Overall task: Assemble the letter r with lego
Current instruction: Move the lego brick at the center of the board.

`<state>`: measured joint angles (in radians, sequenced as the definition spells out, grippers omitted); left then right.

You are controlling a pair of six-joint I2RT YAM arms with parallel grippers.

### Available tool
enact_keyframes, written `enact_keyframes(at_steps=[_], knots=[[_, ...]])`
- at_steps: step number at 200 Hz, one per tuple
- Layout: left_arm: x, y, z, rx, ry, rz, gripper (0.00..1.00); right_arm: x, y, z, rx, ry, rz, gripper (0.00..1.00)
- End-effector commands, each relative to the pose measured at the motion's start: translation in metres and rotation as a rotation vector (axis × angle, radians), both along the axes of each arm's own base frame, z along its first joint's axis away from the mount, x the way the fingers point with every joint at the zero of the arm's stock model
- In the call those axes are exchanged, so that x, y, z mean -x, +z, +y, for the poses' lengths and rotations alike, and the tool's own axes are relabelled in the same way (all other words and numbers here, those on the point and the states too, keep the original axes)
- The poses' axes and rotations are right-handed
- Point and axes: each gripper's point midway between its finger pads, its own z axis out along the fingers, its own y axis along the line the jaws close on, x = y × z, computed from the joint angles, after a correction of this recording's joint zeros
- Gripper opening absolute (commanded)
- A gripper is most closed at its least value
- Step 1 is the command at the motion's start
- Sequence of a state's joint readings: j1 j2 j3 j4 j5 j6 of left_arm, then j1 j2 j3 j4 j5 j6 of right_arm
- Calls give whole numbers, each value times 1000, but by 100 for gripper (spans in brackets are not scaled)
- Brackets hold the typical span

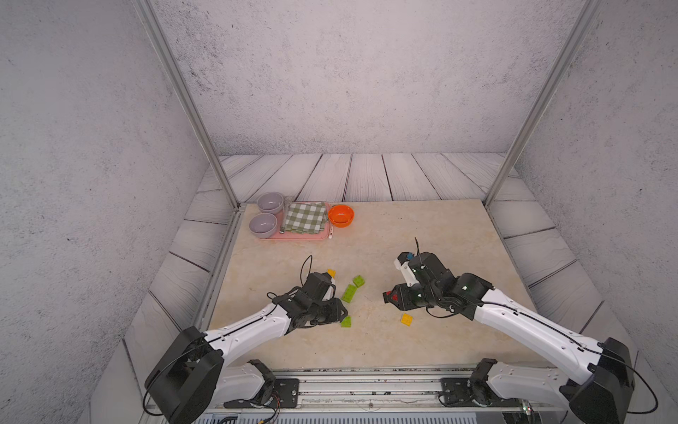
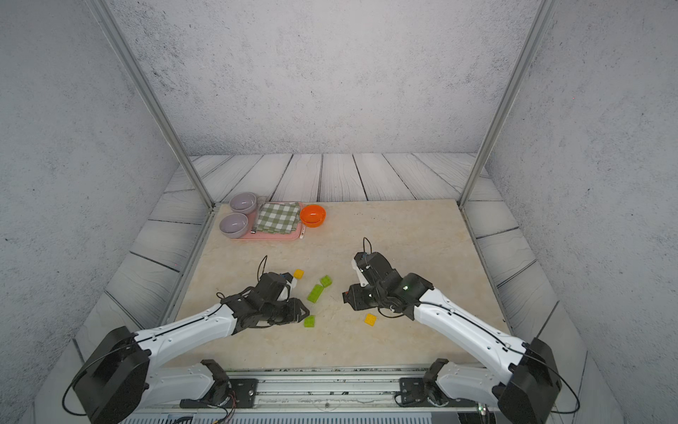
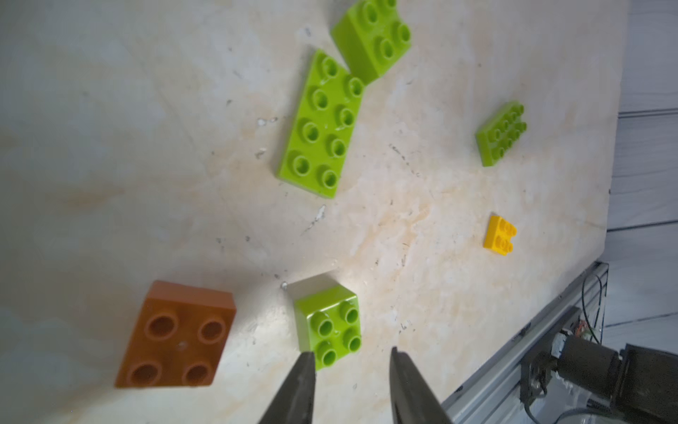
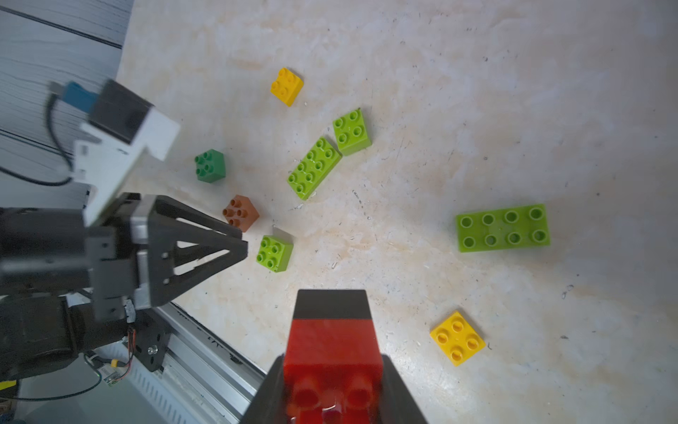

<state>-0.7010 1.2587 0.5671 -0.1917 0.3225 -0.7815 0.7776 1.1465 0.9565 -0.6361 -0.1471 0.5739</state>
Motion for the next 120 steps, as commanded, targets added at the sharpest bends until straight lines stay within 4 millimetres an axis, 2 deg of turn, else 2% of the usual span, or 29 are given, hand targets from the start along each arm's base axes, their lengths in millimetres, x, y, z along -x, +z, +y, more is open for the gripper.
enact_keyframes(at_steps=[1,16,68,120], knots=[[3,-16,6,-50,-10,14,33,2,7,-7,12,-16,-14,0],[3,-22,3,-47,-23,29,28,2,8,-8,18,-13,-12,0],[9,-35,-11,37,-23,83,24,3,3,-8,18,-27,6,0],[16,-36,-36,112,-22,98,21,4,-5,-11,27,-47,21,0]])
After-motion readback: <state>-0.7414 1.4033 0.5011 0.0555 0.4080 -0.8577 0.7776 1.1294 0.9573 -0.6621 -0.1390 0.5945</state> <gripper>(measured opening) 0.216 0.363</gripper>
